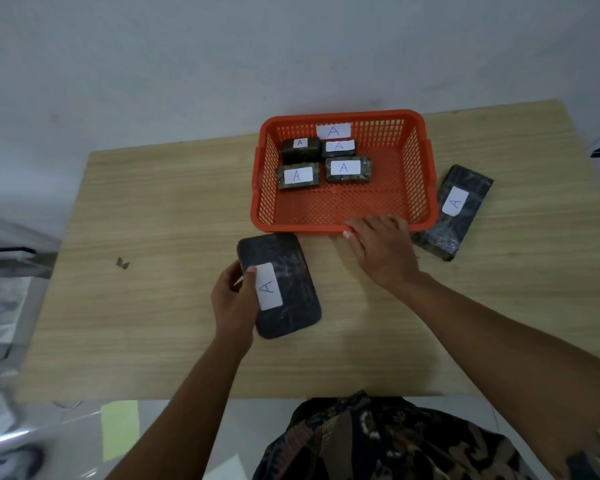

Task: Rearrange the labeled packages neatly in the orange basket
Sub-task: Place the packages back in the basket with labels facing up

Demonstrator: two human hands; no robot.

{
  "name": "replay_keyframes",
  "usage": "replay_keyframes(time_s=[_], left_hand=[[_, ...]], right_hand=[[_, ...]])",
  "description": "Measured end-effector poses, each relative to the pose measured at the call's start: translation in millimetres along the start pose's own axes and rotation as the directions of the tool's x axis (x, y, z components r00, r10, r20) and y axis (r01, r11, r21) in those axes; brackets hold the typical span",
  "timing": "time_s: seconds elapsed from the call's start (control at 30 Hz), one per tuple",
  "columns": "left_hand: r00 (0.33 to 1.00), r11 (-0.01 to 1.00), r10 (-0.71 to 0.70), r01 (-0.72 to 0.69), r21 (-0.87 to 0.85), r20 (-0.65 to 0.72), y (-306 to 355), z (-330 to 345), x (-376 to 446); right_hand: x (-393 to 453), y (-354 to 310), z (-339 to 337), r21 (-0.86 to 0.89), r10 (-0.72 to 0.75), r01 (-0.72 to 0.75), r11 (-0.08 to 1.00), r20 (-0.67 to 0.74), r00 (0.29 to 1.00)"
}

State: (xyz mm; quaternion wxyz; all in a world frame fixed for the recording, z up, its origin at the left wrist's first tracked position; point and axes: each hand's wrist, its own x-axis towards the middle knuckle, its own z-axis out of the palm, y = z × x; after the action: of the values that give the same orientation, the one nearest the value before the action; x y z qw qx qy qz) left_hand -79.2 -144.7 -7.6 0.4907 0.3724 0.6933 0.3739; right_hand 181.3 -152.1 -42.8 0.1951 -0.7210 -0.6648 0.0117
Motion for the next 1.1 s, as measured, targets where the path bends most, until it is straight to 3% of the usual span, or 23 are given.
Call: replay_keyframes(time_s=[0.13,0.27,0.53,0.7,0.93,1.0,1.1], left_hand=[[0.928,0.885,0.33,-0.368,0.285,0.174,33,-5,6],[0.763,0.637,0.483,-0.643,0.425,0.43,72,-2,27],[0.609,0.484,0.427,-0.779,0.399,0.669,163,41,87],[0.48,0.297,0.33,-0.87,0.393,0.812,175,88,113],[0.379,0.252,0.224,-0.913,0.322,0.898,178,134,140],[0.38,0.231,0.163,-0.912,0.339,0.911,174,141,148],[0.399,0.293,0.05,-0.882,0.369,0.915,158,146,158]], right_hand=[[-1,2,2,-0.023,-0.017,0.016,1.0,-0.035,0.999],[-1,2,2,-0.027,-0.027,0.025,0.999,-0.063,0.998],[0,3,5,-0.035,-0.021,0.018,0.999,-0.083,0.996],[-1,4,4,-0.022,-0.01,0.009,1.0,-0.06,0.998],[0,2,4,-0.001,-0.002,0.002,1.0,-0.073,0.997],[0,2,6,-0.014,0.01,-0.011,1.0,-0.064,0.998],[0,3,8,-0.023,0.033,-0.034,0.999,-0.046,0.998]])
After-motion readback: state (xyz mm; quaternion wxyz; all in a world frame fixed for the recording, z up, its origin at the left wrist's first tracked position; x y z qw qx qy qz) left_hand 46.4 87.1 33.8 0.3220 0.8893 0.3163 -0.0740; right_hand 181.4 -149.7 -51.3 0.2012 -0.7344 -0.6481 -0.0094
